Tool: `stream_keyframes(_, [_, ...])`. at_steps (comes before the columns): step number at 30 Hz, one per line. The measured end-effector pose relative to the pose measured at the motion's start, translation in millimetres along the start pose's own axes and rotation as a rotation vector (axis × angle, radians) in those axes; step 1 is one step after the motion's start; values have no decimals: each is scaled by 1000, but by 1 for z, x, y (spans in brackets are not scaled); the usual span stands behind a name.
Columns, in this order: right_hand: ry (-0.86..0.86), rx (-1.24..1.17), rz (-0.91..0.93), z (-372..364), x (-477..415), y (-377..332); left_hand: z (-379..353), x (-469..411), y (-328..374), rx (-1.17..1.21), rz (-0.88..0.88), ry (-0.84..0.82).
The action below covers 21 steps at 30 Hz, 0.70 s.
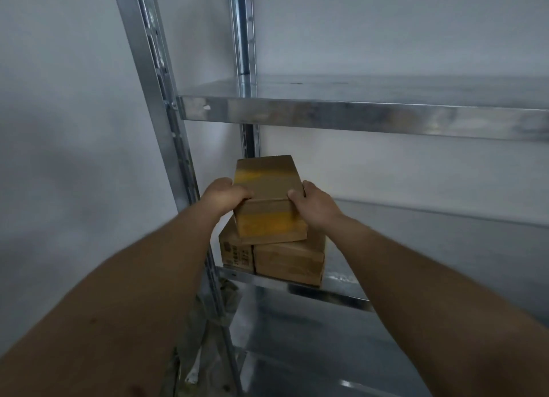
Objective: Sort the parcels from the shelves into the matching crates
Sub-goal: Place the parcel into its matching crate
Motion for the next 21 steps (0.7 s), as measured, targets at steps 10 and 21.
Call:
stream_keyframes(10, [-57,-279,-10,51,25,41,-52,13,40,160,-219,-208])
stream_keyframes(21, [168,-103,-121,121,99,136,-173,35,95,60,-423,-427])
Point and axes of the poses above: each hand's wrist, its own x-axis away from the middle knuckle, its own z-axis out of the back of the hand, y = z × x, the point moved 6 cm from there along -x, towards the middle knuckle, and after that the axes turned 7 degrees about -y, right-handed, at the moved point
